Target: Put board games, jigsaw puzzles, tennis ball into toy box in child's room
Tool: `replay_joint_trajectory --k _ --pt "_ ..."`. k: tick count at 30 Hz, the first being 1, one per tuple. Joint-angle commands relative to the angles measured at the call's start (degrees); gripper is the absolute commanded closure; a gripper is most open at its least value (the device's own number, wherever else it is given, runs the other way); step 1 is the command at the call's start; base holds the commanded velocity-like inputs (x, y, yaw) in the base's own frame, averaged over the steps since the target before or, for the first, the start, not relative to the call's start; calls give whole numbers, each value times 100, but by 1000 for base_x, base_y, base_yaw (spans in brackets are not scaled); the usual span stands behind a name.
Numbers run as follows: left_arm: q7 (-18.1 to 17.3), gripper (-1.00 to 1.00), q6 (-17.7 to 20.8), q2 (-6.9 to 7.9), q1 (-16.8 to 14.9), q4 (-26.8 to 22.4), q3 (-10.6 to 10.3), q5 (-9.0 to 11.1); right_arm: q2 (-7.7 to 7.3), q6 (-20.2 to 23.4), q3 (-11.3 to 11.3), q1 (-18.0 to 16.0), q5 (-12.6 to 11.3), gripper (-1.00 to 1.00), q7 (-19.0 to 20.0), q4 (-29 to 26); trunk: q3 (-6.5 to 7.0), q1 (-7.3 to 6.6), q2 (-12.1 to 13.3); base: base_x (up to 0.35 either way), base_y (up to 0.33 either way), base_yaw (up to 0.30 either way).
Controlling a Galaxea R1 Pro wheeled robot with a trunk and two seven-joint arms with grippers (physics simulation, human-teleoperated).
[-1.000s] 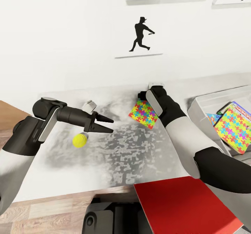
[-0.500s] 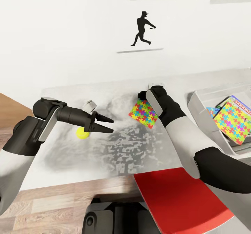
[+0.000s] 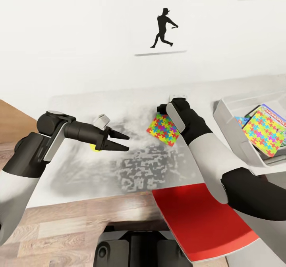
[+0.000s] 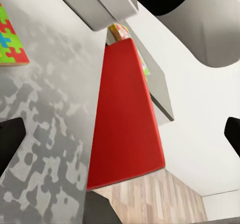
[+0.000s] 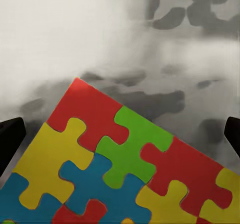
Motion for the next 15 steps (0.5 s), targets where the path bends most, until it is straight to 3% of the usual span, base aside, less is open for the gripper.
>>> replay_joint_trajectory --k 1,10,15 --pt "-5 -100 55 7 -6 -1 -8 19 -3 12 21 -4 -82 -100 -55 -1 -8 2 -9 -126 3 0" --pt "-5 -100 55 13 -6 -5 2 19 -3 15 15 5 -82 -100 -56 -1 -8 2 -9 -143 5 0" --pt "-5 -100 58 14 -6 -5 -4 19 -3 20 14 5 -82 -100 -58 -1 -8 2 -9 -153 98 0"
